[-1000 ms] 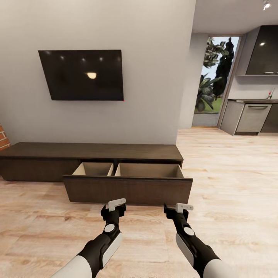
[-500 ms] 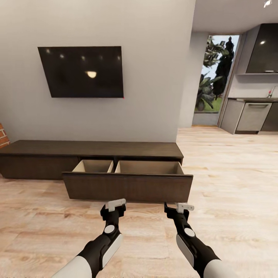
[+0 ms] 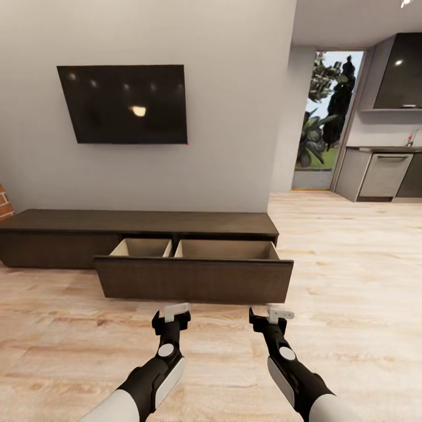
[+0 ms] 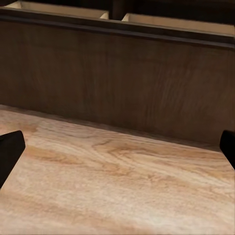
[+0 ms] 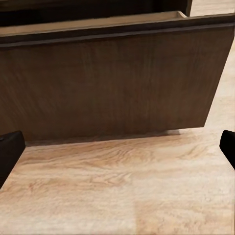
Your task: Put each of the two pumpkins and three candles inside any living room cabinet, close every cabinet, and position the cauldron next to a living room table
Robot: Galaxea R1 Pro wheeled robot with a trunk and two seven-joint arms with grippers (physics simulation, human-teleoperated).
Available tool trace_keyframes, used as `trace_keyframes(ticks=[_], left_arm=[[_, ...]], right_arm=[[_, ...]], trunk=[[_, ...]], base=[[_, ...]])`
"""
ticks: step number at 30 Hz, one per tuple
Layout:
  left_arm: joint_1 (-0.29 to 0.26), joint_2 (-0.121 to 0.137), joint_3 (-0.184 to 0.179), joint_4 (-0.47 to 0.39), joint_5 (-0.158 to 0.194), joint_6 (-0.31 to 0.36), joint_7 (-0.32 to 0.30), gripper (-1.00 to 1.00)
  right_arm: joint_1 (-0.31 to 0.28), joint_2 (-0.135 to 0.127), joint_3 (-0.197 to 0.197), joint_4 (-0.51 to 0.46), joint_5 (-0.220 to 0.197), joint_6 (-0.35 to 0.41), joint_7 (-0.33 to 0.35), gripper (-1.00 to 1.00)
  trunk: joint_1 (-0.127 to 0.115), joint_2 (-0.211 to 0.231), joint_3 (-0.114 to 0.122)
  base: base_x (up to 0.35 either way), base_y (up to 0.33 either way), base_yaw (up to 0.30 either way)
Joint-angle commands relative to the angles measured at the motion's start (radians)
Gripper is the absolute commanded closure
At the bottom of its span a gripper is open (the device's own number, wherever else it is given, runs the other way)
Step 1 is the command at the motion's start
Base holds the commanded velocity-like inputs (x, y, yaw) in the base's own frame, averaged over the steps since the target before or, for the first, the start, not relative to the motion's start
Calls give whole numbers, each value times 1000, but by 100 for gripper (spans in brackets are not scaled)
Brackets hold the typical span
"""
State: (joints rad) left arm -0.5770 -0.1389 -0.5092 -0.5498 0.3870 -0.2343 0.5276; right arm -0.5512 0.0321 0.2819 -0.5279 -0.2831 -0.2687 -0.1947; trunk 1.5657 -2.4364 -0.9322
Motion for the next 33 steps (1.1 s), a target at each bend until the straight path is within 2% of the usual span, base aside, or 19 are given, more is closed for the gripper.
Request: trace_keyframes(ticks=[1, 9, 33], left_arm=[[-1, 1, -10, 1, 11, -6, 6, -100], [-1, 1, -21, 1, 11, -7, 6, -100], [-1, 1, -22, 1, 14, -7, -6, -100]], right_arm=[[-1, -1, 8, 1, -6, -6, -7, -100], [-1, -1, 7, 2, 9, -10, -8, -100], [-1, -1, 7, 2, 6, -6, -7, -100]], trunk=[[4, -8, -4], [34, -64, -29], [45, -69, -118]], base=[[0, 0, 0], [0, 0, 0], [0, 0, 0]])
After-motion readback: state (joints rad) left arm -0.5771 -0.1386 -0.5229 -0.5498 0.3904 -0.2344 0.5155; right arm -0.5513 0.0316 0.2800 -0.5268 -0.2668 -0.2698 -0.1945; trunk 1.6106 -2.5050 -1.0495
